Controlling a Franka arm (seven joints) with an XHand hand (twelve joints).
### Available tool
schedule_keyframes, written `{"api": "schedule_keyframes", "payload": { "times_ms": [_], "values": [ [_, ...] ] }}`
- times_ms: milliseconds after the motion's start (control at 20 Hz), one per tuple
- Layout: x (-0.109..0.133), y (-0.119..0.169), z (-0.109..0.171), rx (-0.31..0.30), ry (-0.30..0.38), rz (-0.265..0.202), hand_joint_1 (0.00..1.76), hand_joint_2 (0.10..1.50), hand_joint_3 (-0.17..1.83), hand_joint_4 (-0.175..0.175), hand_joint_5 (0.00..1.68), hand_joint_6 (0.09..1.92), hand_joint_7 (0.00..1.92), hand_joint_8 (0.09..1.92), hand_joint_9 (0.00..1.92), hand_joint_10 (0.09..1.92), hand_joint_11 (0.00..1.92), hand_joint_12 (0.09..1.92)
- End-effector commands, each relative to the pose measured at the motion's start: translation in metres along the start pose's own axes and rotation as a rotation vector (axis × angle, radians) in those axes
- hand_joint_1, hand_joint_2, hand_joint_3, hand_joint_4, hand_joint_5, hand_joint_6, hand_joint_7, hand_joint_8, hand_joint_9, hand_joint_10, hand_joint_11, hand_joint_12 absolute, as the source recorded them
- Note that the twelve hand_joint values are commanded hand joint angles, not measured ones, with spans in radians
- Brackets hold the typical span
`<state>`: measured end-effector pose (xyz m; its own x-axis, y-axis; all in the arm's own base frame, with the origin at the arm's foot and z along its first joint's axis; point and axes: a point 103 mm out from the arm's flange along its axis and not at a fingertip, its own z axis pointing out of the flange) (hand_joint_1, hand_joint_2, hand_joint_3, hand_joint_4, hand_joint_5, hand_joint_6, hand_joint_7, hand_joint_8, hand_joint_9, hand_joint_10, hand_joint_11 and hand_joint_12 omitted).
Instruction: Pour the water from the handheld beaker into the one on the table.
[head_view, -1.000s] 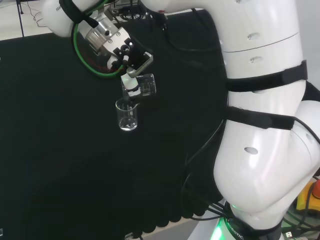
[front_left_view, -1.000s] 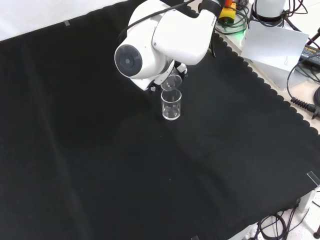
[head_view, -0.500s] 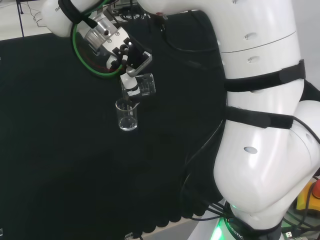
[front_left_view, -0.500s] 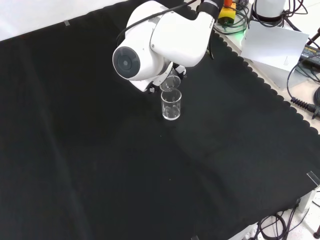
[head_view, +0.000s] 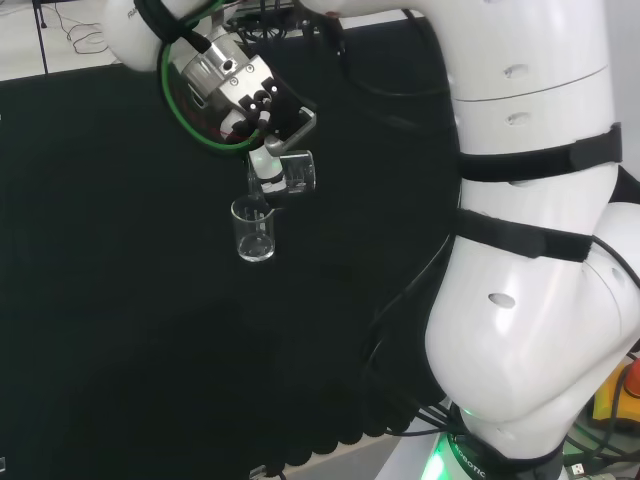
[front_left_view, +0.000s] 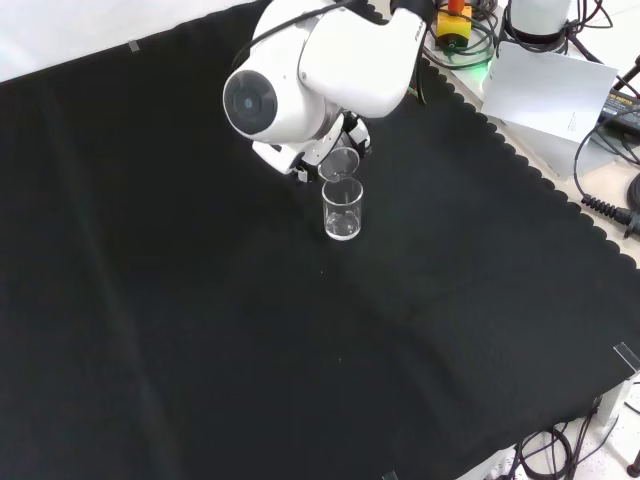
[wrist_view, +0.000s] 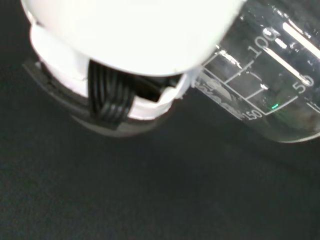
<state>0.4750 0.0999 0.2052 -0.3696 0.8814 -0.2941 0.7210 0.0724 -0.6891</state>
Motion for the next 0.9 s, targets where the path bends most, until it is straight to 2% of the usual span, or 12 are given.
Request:
{"api": "schedule_keyframes", "payload": {
  "times_ms": [50,150,300,450,500,600,800,900],
  "values": [
    [-0.01,-0.008,0.002,-0.135,0.106,-0.071,1.31,0.57,0.86,-0.175,1.21,0.85,1.26,0.83,1.53,0.8,1.19,0.81],
    [-0.016,-0.01,0.003,-0.182,0.141,-0.093,1.31,0.57,0.85,-0.175,1.21,0.85,1.26,0.83,1.52,0.8,1.18,0.81],
    [-0.027,-0.011,0.006,-0.244,0.237,-0.14,1.31,0.58,0.84,-0.175,1.2,0.85,1.25,0.83,1.52,0.8,1.17,0.82],
    [-0.032,-0.011,0.008,-0.287,0.265,-0.173,1.31,0.59,0.82,-0.175,1.2,0.85,1.25,0.83,1.51,0.8,1.16,0.82],
    [-0.035,-0.009,0.008,-0.305,0.284,-0.187,1.32,0.55,0.88,-0.156,1.2,0.85,1.3,0.81,1.5,0.81,1.16,0.83],
    [-0.04,-0.006,0.009,-0.336,0.311,-0.189,1.32,0.48,0.99,-0.133,1.21,0.85,1.37,0.78,1.5,0.81,1.15,0.84],
    [-0.055,0.006,0.008,-0.403,0.383,-0.211,1.32,0.46,1.02,-0.119,1.21,0.85,1.39,0.77,1.5,0.81,1.14,0.84],
    [-0.06,0.012,0.007,-0.415,0.403,-0.214,1.32,0.46,1.01,-0.117,1.21,0.85,1.39,0.77,1.49,0.81,1.14,0.84]
  ]
}}
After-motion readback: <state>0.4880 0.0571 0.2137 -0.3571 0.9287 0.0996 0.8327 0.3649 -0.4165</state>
